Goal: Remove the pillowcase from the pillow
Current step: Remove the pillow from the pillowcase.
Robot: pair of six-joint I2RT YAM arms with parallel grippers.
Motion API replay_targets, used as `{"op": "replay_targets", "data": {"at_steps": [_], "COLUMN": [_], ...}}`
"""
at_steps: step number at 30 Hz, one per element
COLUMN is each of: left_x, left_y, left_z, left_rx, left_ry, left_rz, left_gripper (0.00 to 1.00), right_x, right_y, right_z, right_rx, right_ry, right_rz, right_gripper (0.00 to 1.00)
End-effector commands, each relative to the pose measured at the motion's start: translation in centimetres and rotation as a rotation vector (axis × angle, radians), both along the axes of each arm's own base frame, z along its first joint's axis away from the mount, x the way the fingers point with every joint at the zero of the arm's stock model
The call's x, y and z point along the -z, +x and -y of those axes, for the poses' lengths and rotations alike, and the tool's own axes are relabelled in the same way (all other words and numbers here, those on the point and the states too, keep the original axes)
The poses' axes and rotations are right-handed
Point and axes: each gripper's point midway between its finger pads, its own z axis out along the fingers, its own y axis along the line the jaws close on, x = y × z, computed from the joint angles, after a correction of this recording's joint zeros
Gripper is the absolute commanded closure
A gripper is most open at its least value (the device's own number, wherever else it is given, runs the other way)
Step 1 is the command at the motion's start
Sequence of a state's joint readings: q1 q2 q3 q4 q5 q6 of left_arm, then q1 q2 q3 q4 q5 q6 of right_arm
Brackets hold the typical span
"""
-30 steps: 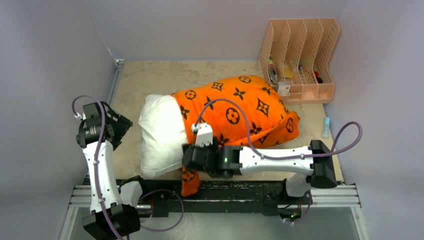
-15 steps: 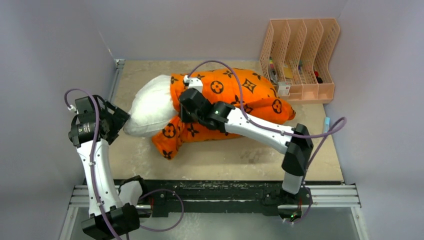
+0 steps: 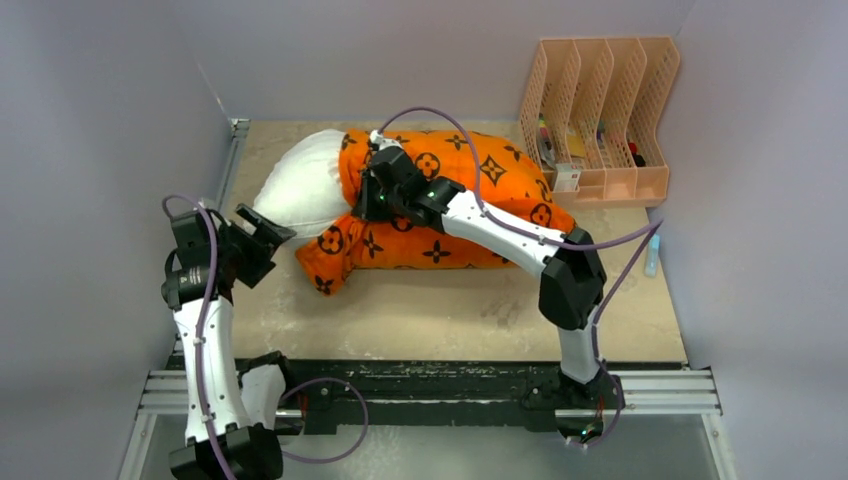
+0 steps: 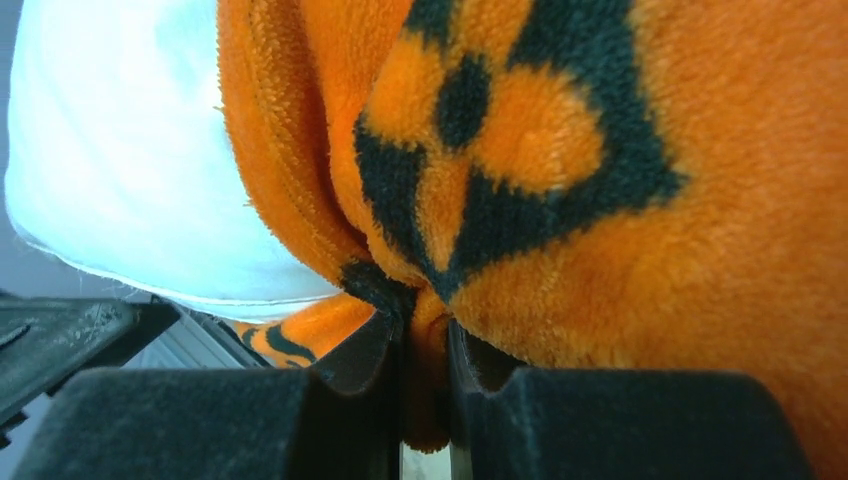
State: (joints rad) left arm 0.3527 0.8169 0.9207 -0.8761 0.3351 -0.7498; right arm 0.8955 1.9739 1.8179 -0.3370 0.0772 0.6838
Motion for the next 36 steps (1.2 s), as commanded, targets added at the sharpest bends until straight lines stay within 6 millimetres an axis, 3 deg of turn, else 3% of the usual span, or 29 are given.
{"op": "replay_targets", "data": {"at_steps": [1, 5, 9, 11, 12, 13, 15, 16, 18, 20, 23, 27, 30, 32, 33, 34, 36], "left_x": [-4.6, -4.5, -1.0, 0.8, 1.7, 2.4, 3.2, 3.3, 2.3, 0.2, -1.2, -4.0, -4.8, -4.5, -4.3, -4.2, -3.8], "left_y": [3.4, 5.8, 7.4, 7.4, 7.2, 7.1, 6.9, 6.8, 7.1, 7.9, 8.5, 9.3, 9.4, 9.1, 8.9, 8.7, 7.9], "left_z": [1.8, 1.8, 4.2, 6.1, 6.4, 6.3, 5.3, 4.4, 3.3, 2.3, -0.1, -2.6, -2.9, -2.7, -2.5, -2.1, -1.1], "left_rx": [0.103, 0.102, 0.163, 0.197, 0.192, 0.179, 0.116, 0.082, 0.054, 0.039, -0.016, -0.045, -0.030, -0.033, -0.029, -0.016, 0.013], "left_ry": [-0.058, -0.108, -0.155, -0.135, -0.122, -0.115, -0.085, -0.048, 0.012, 0.072, 0.135, 0.100, 0.093, 0.083, 0.073, 0.057, 0.027], "left_rz": [0.250, 0.317, 0.258, 0.207, 0.172, 0.148, 0.116, 0.100, 0.091, 0.097, 0.065, 0.100, 0.103, 0.101, 0.105, 0.111, 0.108], "left_gripper": [0.17, 0.16, 0.16, 0.23, 0.32, 0.49, 0.92, 1.00, 1.00, 1.00, 1.00, 1.00, 1.00, 1.00, 1.00, 1.00, 1.00], "right_x": [-1.0, -2.6, -3.3, -3.9, -4.2, -4.2, -3.8, -3.1, -0.9, 1.9, 5.5, 7.8, 7.5, 6.4, 5.6, 4.6, 1.9], "right_y": [1.9, -0.2, -1.7, -2.3, -2.7, -2.9, -3.5, -4.0, -5.1, -6.2, -8.7, -12.4, -14.2, -14.2, -13.7, -13.3, -14.0], "right_z": [1.8, 2.0, 1.6, 1.1, 1.1, 1.2, 2.3, 3.4, 6.3, 10.5, 17.4, 26.8, 30.8, 31.1, 29.9, 28.0, 21.5], "right_rx": [0.051, 0.002, -0.056, -0.103, -0.117, -0.127, -0.113, -0.094, -0.028, 0.061, 0.188, 0.388, 0.521, 0.554, 0.527, 0.421, 0.073], "right_ry": [0.049, 0.141, 0.181, 0.176, 0.161, 0.134, 0.029, -0.044, -0.194, -0.324, -0.477, -0.633, -0.645, -0.585, -0.519, -0.470, -0.263], "right_rz": [0.060, 0.061, 0.050, 0.072, 0.084, 0.099, 0.138, 0.155, 0.166, 0.127, 0.059, 0.002, -0.019, -0.002, 0.018, 0.050, 0.112], "right_gripper": [0.93, 0.90, 0.89, 0.89, 0.89, 0.89, 0.93, 0.94, 1.00, 1.00, 1.00, 1.00, 1.00, 1.00, 1.00, 1.00, 0.95]}}
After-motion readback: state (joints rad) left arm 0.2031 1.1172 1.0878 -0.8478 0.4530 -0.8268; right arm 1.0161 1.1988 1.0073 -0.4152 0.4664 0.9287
